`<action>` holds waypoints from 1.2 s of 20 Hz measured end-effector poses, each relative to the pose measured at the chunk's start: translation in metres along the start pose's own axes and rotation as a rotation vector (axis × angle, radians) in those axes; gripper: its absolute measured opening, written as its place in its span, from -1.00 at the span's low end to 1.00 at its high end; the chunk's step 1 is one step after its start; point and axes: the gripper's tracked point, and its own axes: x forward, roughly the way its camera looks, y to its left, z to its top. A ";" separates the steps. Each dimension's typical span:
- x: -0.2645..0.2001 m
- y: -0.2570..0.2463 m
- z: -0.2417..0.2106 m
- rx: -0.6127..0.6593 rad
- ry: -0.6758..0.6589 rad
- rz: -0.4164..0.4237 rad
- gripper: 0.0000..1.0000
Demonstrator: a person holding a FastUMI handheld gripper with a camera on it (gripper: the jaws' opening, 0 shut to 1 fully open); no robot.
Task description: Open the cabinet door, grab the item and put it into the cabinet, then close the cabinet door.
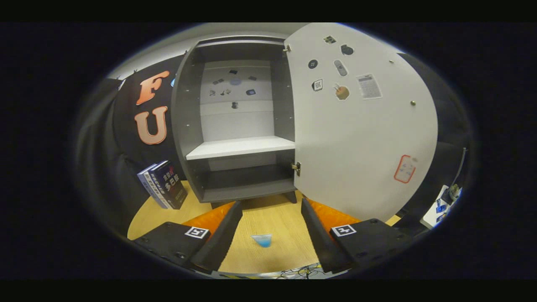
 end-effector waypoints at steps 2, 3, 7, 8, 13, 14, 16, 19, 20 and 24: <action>0.011 0.003 -0.019 -0.017 0.030 0.008 0.97; 0.015 0.007 -0.027 -0.023 0.043 0.016 0.97; 0.035 0.010 -0.066 -0.058 0.102 0.027 0.97; 0.039 0.011 -0.075 -0.067 0.118 0.031 0.97; 0.065 0.010 -0.125 -0.102 0.212 0.029 0.95; 0.070 0.010 -0.133 -0.105 0.226 0.028 0.95; 0.078 0.010 -0.147 -0.113 0.246 0.028 0.95; 0.089 0.009 -0.168 -0.135 0.286 0.032 0.95; 0.093 0.007 -0.175 -0.141 0.299 0.028 0.96; 0.099 0.007 -0.186 -0.117 0.328 0.042 0.98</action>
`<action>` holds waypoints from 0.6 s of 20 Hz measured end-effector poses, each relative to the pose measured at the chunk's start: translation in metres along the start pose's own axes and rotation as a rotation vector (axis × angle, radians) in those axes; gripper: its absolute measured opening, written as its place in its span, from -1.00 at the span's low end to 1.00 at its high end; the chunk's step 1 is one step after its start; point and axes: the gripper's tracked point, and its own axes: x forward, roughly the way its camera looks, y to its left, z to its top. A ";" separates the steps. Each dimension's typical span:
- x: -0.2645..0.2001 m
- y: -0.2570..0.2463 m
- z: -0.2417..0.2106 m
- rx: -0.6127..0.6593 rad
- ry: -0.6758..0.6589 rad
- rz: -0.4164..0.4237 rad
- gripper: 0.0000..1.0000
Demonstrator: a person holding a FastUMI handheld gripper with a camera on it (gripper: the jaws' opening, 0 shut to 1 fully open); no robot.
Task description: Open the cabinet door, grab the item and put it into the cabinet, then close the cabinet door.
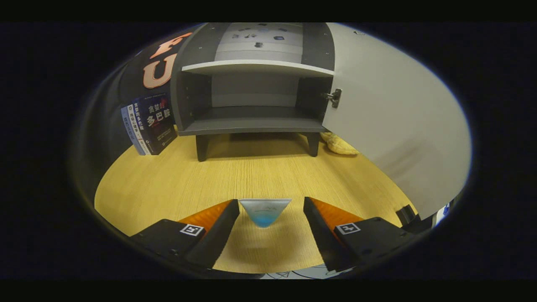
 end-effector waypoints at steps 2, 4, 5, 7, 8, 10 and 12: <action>0.003 -0.001 0.003 0.000 -0.002 0.004 0.58; 0.002 -0.002 0.002 -0.011 0.020 0.003 0.32; 0.000 -0.002 0.005 -0.008 0.025 0.003 0.31; -0.007 -0.001 0.016 0.005 0.021 0.006 0.31; -0.010 0.000 0.024 0.012 0.016 0.010 0.31; -0.018 0.002 0.044 0.028 0.001 0.015 0.31; -0.028 0.003 0.070 0.044 -0.023 0.021 0.31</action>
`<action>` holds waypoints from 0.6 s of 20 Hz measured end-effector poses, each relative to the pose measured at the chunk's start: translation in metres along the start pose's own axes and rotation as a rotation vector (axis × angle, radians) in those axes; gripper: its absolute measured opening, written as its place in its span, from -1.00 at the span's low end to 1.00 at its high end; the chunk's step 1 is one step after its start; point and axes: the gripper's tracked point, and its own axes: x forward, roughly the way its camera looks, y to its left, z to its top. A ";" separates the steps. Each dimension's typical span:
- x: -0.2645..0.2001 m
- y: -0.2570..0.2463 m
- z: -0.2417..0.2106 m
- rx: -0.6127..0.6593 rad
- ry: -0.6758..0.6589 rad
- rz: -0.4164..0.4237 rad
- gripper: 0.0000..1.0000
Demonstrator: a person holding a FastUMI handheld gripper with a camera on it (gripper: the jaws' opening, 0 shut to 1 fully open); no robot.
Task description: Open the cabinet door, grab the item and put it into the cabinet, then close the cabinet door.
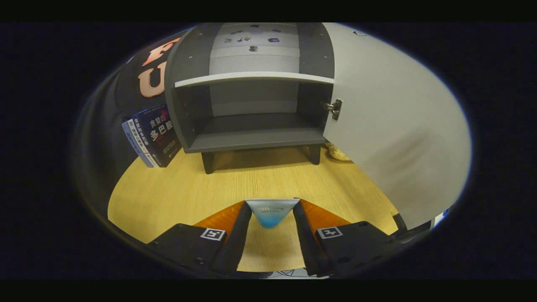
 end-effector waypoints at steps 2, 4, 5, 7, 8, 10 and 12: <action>-0.012 0.002 0.030 0.006 -0.019 0.002 0.30; -0.024 0.005 0.065 0.009 -0.054 -0.001 0.30; -0.030 0.009 0.083 0.016 -0.076 0.005 0.30; -0.041 0.020 0.118 0.033 -0.114 0.030 0.30; -0.046 0.024 0.134 0.035 -0.134 0.042 0.30; -0.047 0.028 0.170 0.023 -0.178 0.048 0.30; -0.048 0.028 0.195 0.007 -0.206 0.029 0.30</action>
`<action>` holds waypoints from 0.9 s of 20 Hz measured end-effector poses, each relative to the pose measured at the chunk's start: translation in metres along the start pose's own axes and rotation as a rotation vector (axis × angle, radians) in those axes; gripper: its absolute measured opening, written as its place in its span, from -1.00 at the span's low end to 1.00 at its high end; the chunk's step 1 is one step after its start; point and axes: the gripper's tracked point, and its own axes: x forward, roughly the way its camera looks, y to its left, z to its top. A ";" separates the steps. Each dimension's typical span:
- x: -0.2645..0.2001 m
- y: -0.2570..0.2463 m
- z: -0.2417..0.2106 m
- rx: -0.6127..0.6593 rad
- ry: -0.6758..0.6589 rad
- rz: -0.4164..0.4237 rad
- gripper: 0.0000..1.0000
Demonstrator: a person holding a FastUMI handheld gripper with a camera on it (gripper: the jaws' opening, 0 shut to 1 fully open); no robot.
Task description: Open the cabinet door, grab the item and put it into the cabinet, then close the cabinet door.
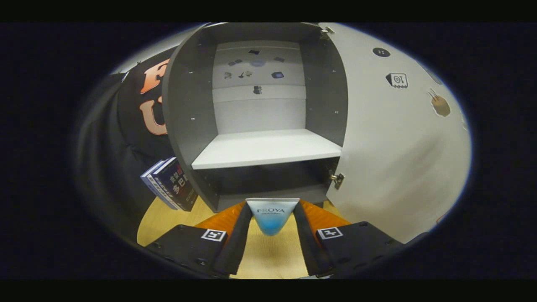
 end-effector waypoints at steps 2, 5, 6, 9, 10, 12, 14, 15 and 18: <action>0.002 0.004 0.023 -0.004 -0.022 -0.001 0.31; 0.001 0.013 0.061 0.008 -0.061 0.033 0.30; 0.002 0.014 0.075 0.011 -0.078 0.039 0.30; 0.008 0.015 0.113 0.000 -0.124 0.043 0.30; 0.014 0.016 0.124 -0.008 -0.135 0.042 0.30; 0.028 0.016 0.141 -0.017 -0.145 0.034 0.30; 0.047 0.016 0.150 -0.004 -0.137 0.033 0.30; 0.059 0.016 0.154 0.001 -0.135 0.034 0.29; 0.097 0.011 0.155 -0.013 -0.090 0.011 0.30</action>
